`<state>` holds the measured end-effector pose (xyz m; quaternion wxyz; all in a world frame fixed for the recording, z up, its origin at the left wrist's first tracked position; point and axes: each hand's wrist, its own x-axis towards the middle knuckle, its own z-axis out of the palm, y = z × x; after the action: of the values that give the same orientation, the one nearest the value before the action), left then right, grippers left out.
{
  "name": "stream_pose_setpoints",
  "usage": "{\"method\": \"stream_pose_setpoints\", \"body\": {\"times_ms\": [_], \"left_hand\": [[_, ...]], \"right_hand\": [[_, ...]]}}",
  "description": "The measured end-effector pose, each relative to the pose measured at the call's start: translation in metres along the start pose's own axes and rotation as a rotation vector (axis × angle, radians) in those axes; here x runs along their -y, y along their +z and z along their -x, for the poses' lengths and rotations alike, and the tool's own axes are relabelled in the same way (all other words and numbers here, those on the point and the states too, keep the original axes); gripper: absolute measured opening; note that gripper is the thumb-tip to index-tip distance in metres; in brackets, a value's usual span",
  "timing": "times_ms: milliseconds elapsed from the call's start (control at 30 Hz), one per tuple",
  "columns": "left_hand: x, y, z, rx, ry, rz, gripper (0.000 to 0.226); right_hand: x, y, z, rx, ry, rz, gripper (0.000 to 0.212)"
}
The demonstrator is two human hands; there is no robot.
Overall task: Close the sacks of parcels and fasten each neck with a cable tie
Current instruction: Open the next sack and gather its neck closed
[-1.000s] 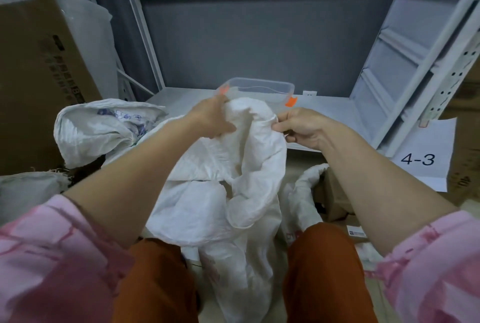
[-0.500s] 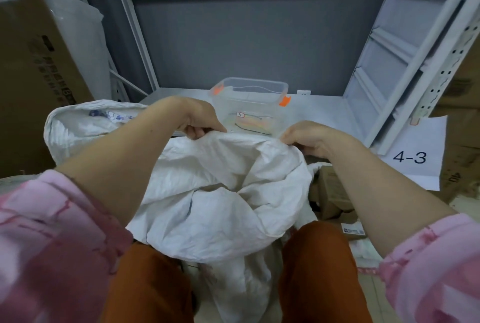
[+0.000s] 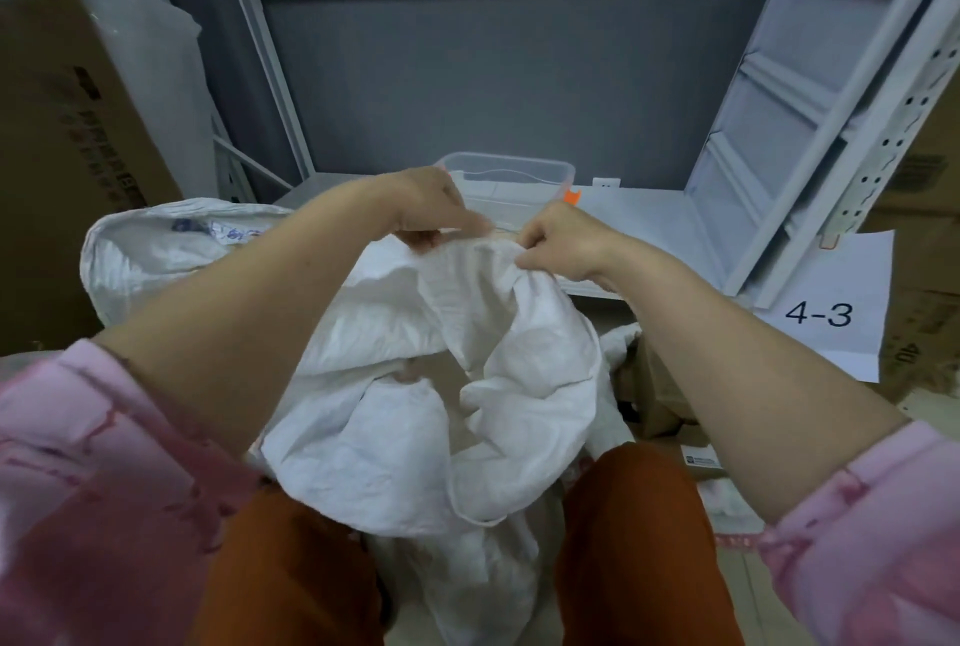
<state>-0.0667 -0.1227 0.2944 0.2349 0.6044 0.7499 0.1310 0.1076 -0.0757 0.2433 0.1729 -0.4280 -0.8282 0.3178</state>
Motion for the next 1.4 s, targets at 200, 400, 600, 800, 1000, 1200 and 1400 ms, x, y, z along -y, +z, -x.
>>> {"method": "stream_pose_setpoints", "body": {"times_ms": [200,400,600,800,1000,1200,1400], "left_hand": [[0.020,0.011,0.001,-0.064,0.052,-0.301,0.034],[0.019,0.004,0.002,0.167,0.041,-0.002,0.020],[0.006,0.004,-0.004,0.184,-0.024,-0.057,0.038],[-0.003,0.006,-0.005,0.073,-0.024,-0.095,0.049],[0.010,-0.003,-0.005,-0.102,0.092,0.021,0.020],[0.033,-0.006,0.002,0.136,-0.023,-0.165,0.042],[0.023,0.002,0.001,0.112,-0.023,0.017,0.026]], "right_hand": [[-0.026,-0.005,-0.003,0.060,0.192,-0.346,0.014],[-0.031,-0.016,0.005,0.095,0.305,-0.266,0.012],[0.019,-0.017,0.007,-0.062,-0.042,-0.040,0.032],[0.032,-0.002,-0.003,-0.113,-0.052,0.245,0.026],[0.021,-0.007,-0.011,0.041,0.080,0.059,0.014],[-0.015,-0.017,-0.016,0.048,0.228,-0.367,0.018],[-0.018,-0.023,-0.017,-0.069,0.315,0.011,0.010]]}}
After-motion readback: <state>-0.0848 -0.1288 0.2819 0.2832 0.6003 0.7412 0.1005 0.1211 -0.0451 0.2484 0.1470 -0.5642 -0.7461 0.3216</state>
